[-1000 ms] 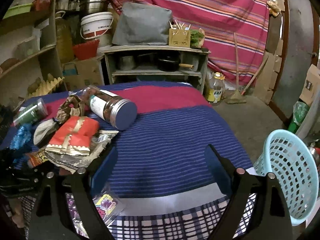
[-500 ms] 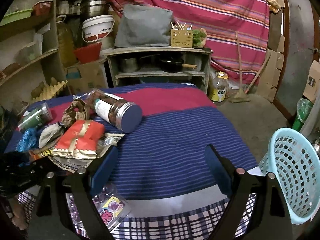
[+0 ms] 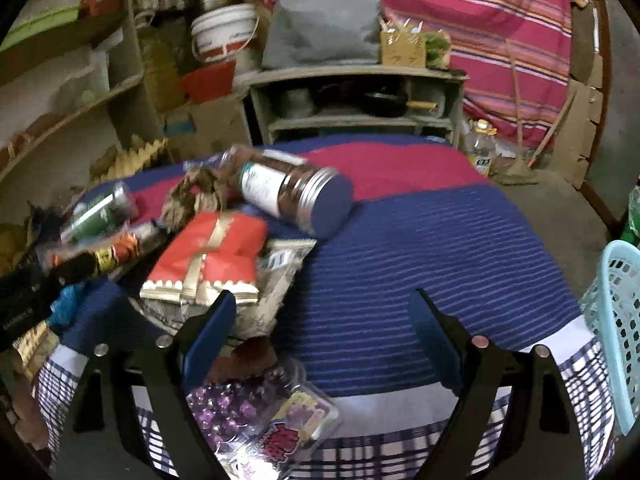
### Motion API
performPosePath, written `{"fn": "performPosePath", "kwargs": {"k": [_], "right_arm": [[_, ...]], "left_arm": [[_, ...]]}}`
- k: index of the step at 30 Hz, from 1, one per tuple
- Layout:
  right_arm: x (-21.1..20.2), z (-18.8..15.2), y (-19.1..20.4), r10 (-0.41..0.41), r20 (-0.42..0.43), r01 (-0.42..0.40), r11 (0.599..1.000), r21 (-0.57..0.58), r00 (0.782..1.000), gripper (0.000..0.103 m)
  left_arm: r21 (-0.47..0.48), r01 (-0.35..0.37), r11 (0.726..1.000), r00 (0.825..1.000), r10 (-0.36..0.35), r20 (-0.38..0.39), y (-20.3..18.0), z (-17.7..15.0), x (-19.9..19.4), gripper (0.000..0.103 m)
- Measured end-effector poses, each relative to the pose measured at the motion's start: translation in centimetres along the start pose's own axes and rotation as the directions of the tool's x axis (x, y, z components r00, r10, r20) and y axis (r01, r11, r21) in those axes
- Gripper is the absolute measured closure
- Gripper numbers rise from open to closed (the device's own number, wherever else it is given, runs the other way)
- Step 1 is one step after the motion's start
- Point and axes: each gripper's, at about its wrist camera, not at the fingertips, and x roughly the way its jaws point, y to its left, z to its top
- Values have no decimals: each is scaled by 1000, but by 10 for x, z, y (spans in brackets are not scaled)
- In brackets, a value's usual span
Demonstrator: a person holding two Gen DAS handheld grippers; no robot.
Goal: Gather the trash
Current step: 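Grasp the orange snack stick with the left tool while the right tool grasps the silver snack bag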
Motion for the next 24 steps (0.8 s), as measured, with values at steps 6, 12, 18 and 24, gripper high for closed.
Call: {"fn": "performPosePath", "kwargs": {"k": [6,12,18,24], "right_arm": [[8,-4,7,92,-41,-91,996,11,995,46],[9,-5,7,201,-64,-198,979,52,978,75],[2,-3,5,177,-48,-177,984,17,983,99],[-11,5,-21,33,-16,-33,999,-14,999,100]], "left_arm": [[6,1,1000,1000,-1,-16,2,-3,4,61],[18,-7,1000,997,8,-74,-1,-10,17,61],[20,-9,1000,996,11,-88,-2,-14,23,58],[30,-18,999,989,22,-145,-5,-20,37,55]]}}
